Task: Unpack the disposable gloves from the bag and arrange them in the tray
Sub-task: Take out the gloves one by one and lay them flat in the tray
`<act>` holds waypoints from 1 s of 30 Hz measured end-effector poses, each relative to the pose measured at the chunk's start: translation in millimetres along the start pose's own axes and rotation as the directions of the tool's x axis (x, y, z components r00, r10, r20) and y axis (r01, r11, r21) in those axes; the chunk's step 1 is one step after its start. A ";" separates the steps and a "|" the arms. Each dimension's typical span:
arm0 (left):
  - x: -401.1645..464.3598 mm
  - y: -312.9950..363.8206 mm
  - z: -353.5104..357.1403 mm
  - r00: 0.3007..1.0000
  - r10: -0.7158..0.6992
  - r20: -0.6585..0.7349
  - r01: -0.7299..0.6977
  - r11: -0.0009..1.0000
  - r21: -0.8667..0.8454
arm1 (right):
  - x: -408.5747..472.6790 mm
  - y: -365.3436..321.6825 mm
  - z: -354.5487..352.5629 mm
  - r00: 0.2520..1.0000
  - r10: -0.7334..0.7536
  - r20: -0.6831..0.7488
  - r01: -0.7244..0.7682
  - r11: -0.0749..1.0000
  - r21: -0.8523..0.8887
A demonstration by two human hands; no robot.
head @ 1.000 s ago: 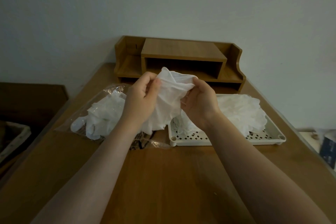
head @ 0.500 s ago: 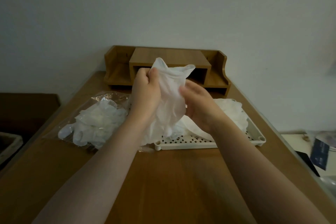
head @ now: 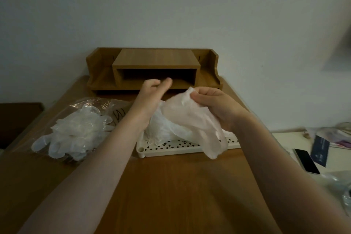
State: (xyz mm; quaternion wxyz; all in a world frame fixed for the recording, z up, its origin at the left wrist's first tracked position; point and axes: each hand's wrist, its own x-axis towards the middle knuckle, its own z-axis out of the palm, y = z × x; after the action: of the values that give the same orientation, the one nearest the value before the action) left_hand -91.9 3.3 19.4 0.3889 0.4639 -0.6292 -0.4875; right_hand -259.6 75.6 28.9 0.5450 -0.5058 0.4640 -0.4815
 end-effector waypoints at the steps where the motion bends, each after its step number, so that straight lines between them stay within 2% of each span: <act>1: 1.2 3.6 -1.1 0.986 0.096 0.140 -0.114 0.986 0.126 | -0.6 -2.6 -3.3 0.999 0.013 0.046 -0.010 0.997 -0.075; 2: 2.7 7.7 -0.2 0.932 0.168 0.322 -0.239 0.951 0.195 | -1.4 -5.2 -6.2 0.996 0.021 0.081 -0.008 0.987 -0.164; 3: 3.6 11.3 2.5 0.849 0.188 0.493 -0.337 0.913 0.232 | -2.0 -7.3 -9.1 0.994 0.022 0.104 0.006 0.964 -0.265; 4: 2.5 14.8 5.3 0.780 0.159 0.605 -0.387 0.883 0.266 | -2.3 -9.1 -10.5 0.993 0.022 0.114 0.022 0.929 -0.369; 6: 3.3 16.8 11.5 0.743 0.099 0.662 -0.418 0.841 0.344 | -2.2 -11.5 -14.5 0.995 0.005 0.097 0.046 0.857 -0.513; 9: 10.5 10.8 15.6 0.765 0.109 0.635 -0.430 0.820 0.377 | -0.3 -12.2 -32.5 0.998 -0.001 0.063 0.038 0.804 -0.594; 12: 14.9 6.4 7.8 0.784 0.108 0.611 -0.362 0.880 0.309 | -1.3 -14.4 -57.2 0.972 0.175 0.158 -0.052 0.813 -0.580; 14: 17.1 4.7 2.0 0.785 0.144 0.603 -0.326 0.923 0.205 | -1.4 -12.9 -69.6 0.937 0.274 0.217 -0.119 0.834 -0.539; 16: 20.0 1.7 -0.8 0.772 0.140 0.620 -0.229 0.971 0.066 | -0.6 -8.6 -77.9 0.917 0.310 0.252 -0.168 0.871 -0.461; 18: 23.3 -1.3 -0.6 0.751 0.087 0.654 -0.066 0.996 -0.057 | 1.6 -3.7 -82.4 0.926 0.292 0.238 -0.221 0.933 -0.285; 20: 28.6 -4.3 2.1 0.763 0.031 0.645 0.050 0.993 -0.107 | 3.2 0.0 -83.0 0.969 0.224 0.108 -0.209 0.968 -0.136; 21: 33.1 -5.5 3.4 0.787 0.013 0.617 0.080 0.989 -0.123 | 4.9 1.4 -83.6 0.982 0.186 0.024 -0.179 0.971 -0.160; 22: 36.8 -6.4 4.7 0.808 0.005 0.589 0.098 0.985 -0.143 | 7.8 3.0 -84.4 0.989 0.144 -0.036 -0.149 0.955 -0.257; 25: 47.2 -5.6 9.0 0.865 -0.015 0.501 0.109 0.981 -0.160 | 20.9 7.4 -84.7 0.985 0.020 -0.170 -0.118 0.798 -0.591; 28: 64.3 -2.6 16.1 0.919 -0.011 0.394 0.082 0.983 -0.163 | 38.1 5.5 -84.6 0.944 -0.165 -0.285 -0.107 0.665 -0.739; 30: 77.4 2.7 19.3 0.965 0.035 0.258 -0.013 0.996 -0.086 | 48.3 -0.5 -85.3 0.910 -0.299 -0.288 -0.071 0.570 -0.818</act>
State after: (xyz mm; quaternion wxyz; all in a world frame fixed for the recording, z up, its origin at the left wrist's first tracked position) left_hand -131.3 -66.1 20.6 0.3283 0.3717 -0.6591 -0.5653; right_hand -339.2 18.6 23.5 0.1126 -0.6199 0.6979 -0.3406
